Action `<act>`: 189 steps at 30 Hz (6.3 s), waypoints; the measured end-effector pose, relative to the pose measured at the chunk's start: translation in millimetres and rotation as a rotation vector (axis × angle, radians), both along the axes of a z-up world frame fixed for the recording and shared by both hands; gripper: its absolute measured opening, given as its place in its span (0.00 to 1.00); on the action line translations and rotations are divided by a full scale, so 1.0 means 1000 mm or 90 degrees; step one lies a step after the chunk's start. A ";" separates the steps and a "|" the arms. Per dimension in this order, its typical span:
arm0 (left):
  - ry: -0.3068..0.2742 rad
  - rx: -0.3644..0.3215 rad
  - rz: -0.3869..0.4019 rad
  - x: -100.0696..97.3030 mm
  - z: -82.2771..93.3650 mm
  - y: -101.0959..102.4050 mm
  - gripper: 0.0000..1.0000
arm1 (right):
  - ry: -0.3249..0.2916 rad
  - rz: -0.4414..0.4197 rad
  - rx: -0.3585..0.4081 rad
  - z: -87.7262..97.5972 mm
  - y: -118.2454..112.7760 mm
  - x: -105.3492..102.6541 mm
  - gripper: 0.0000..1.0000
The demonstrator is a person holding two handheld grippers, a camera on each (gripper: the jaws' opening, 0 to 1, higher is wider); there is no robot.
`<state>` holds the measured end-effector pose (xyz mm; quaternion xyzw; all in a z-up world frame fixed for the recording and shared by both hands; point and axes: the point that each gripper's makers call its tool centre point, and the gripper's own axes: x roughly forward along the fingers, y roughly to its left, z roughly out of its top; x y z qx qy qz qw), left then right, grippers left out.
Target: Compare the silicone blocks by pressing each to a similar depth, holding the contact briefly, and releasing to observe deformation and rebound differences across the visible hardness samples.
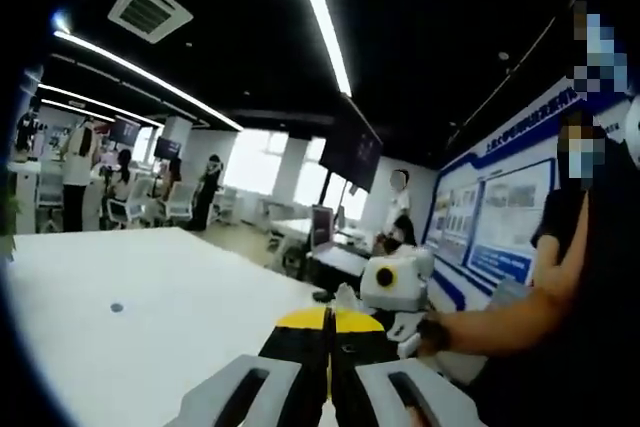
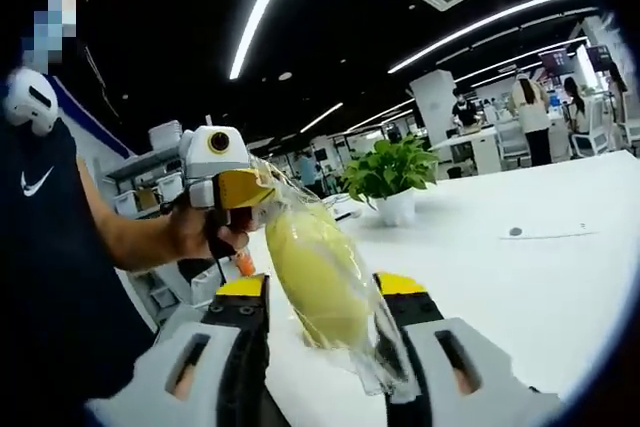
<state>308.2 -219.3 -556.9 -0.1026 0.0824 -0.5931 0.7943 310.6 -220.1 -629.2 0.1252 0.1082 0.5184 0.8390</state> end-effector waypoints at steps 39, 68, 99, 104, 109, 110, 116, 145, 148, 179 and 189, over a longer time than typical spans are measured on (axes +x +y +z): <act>0.185 -0.056 0.081 0.028 -0.096 -0.011 0.00 | 0.007 -0.235 -0.138 -0.084 -0.096 -0.001 0.96; 0.290 0.028 0.274 0.087 -0.223 0.028 0.00 | 0.084 -0.246 -0.163 -0.123 -0.100 -0.017 0.96; 0.249 0.292 0.383 0.099 -0.298 0.063 0.01 | 0.100 -0.246 -0.142 -0.127 -0.091 -0.032 0.96; 0.239 0.290 0.386 0.108 -0.297 0.067 0.21 | 0.097 -0.249 -0.145 -0.126 -0.091 -0.031 0.96; 0.231 0.266 0.403 0.114 -0.281 0.082 0.57 | 0.079 -0.249 -0.163 -0.123 -0.085 -0.021 0.96; 0.219 0.243 0.383 0.113 -0.274 0.078 0.64 | 0.075 -0.250 -0.169 -0.123 -0.084 -0.017 0.96; 0.123 0.198 0.318 0.103 -0.221 0.084 0.99 | 0.057 -0.245 -0.187 -0.119 -0.080 -0.004 0.96; 0.081 0.184 0.476 -0.011 -0.203 0.304 1.00 | 0.033 -0.237 -0.254 -0.151 -0.070 -0.007 0.96; 0.086 0.178 0.480 -0.012 -0.203 0.307 1.00 | 0.031 -0.243 -0.264 -0.152 -0.072 -0.007 0.96; 0.085 0.169 0.488 -0.021 -0.204 0.310 1.00 | 0.033 -0.259 -0.283 -0.156 -0.083 -0.017 0.96; 0.091 0.166 0.489 -0.018 -0.204 0.309 1.00 | 0.048 -0.254 -0.278 -0.158 -0.081 -0.019 0.96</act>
